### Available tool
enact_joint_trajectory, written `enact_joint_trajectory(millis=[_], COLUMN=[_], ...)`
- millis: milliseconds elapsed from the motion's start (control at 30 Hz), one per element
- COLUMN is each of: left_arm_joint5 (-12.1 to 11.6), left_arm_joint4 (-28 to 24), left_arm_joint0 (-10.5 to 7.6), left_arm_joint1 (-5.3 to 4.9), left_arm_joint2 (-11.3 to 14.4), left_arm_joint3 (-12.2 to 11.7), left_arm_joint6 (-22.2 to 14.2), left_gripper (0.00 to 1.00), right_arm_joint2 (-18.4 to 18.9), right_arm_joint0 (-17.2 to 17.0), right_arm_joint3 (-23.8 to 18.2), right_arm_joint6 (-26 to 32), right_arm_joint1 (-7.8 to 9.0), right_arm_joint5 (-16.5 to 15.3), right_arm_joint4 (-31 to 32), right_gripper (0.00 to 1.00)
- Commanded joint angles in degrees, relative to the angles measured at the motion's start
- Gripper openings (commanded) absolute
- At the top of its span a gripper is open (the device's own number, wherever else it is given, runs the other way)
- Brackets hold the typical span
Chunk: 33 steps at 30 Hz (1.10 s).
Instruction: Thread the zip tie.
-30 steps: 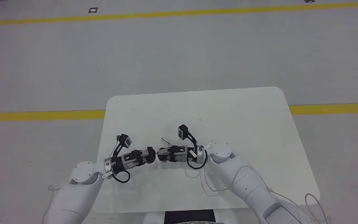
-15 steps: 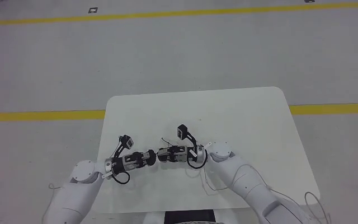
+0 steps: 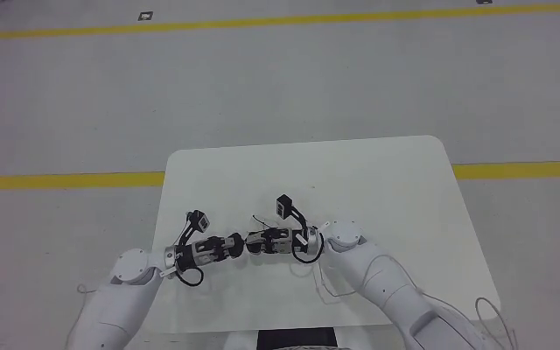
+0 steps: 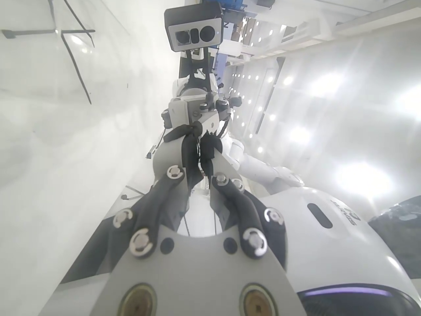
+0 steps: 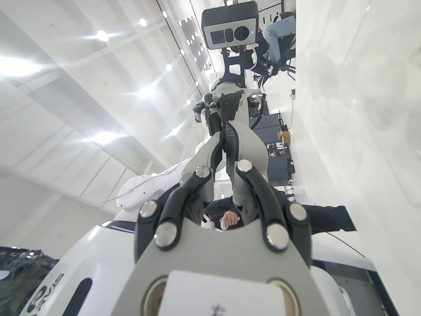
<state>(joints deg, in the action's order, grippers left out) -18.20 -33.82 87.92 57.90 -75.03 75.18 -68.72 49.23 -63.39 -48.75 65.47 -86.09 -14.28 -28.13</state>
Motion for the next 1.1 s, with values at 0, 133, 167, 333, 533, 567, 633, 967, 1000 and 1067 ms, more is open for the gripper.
enact_joint_trajectory(millis=[0,133,167,333,533,567,633,967,1000,1067], left_arm_joint5=[-0.06,-0.17,-0.18,-0.23,-0.31,-0.33,-0.39,-0.66,-0.70,-0.75], left_arm_joint4=[-0.16,-0.41,-0.45,-0.58,-0.68,-0.68,-0.67,-0.94,-0.93,-1.03], left_arm_joint0=[-0.12,-0.33,-0.36,-0.56,-0.73,-0.72,-0.73,-0.69,-0.67,-0.61], left_arm_joint1=[-0.04,-0.13,-0.16,-0.29,-0.44,-0.47,-0.52,-0.83,-0.86,-0.92], left_arm_joint2=[0.16,0.41,0.47,0.85,1.30,1.39,1.55,1.96,1.96,1.94], left_arm_joint3=[-0.07,-0.25,-0.29,-0.50,-0.60,-0.59,-0.57,-0.53,-0.55,-0.60], left_arm_joint6=[0.09,0.28,0.30,0.44,0.48,0.48,0.47,0.71,0.79,1.05], left_gripper=[0.11,0.10,0.09,0.07,0.08,0.08,0.07,0.04,0.02,0.00], right_arm_joint2=[-0.12,-0.36,-0.43,-0.87,-1.15,-1.17,-1.19,-1.37,-1.42,-1.49], right_arm_joint0=[0.10,0.33,0.36,0.60,0.80,0.80,0.77,0.62,0.59,0.54], right_arm_joint3=[0.14,0.43,0.50,0.84,1.12,1.14,1.18,0.96,0.89,0.78], right_arm_joint6=[0.14,0.48,0.58,0.88,0.98,0.91,0.67,-0.07,-0.06,-0.03], right_arm_joint1=[-0.01,-0.02,-0.03,-0.07,-0.10,-0.11,-0.10,-0.01,-0.01,0.01], right_arm_joint5=[-0.03,-0.13,-0.15,-0.28,-0.55,-0.61,-0.75,-0.81,-0.81,-0.83], right_arm_joint4=[-0.11,-0.30,-0.33,-0.37,-0.67,-0.74,-0.88,-1.04,-1.04,-1.03], right_gripper=[0.00,0.00,0.00,0.00,0.00,0.00,0.00,0.00,0.00,0.00])
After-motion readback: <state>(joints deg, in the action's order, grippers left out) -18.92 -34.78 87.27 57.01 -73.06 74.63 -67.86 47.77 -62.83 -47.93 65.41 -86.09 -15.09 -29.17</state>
